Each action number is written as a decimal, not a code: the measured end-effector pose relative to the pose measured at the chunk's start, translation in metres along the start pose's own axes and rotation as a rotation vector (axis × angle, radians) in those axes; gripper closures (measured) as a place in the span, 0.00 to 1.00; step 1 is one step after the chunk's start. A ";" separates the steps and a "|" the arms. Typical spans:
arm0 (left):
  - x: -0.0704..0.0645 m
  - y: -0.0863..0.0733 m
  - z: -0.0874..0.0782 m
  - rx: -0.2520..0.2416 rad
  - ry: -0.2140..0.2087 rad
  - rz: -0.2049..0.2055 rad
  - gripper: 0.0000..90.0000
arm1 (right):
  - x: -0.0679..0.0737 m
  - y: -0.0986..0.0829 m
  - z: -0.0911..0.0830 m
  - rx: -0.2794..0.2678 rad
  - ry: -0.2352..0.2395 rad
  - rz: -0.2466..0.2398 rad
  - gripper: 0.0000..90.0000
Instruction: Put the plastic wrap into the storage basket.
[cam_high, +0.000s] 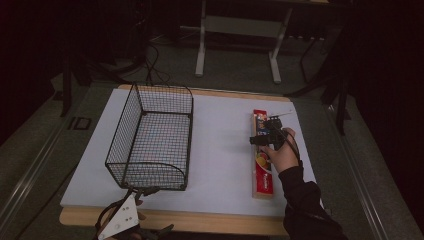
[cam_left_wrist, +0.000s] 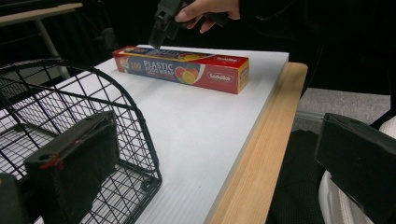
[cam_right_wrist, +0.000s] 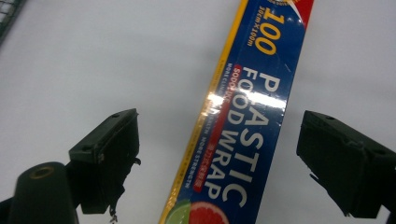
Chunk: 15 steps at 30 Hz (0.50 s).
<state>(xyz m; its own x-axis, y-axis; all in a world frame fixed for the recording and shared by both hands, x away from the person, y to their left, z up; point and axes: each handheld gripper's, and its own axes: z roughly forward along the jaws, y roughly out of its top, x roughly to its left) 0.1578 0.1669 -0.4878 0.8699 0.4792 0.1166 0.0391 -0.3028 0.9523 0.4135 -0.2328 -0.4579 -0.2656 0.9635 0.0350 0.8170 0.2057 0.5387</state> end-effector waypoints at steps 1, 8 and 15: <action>0.000 0.000 0.000 0.000 0.000 -0.001 0.00 | -0.001 0.001 0.002 0.008 -0.005 0.005 0.15; 0.000 0.000 0.000 0.001 -0.001 0.001 0.00 | -0.004 0.002 0.015 0.072 -0.043 0.041 0.15; 0.000 0.000 0.000 0.001 -0.002 0.001 0.00 | -0.008 0.002 0.028 0.119 -0.037 0.098 0.16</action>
<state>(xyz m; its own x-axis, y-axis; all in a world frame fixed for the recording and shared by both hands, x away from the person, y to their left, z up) 0.1577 0.1669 -0.4878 0.8707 0.4776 0.1171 0.0387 -0.3039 0.9519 0.4319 -0.2355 -0.4806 -0.1640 0.9852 0.0503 0.8935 0.1268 0.4309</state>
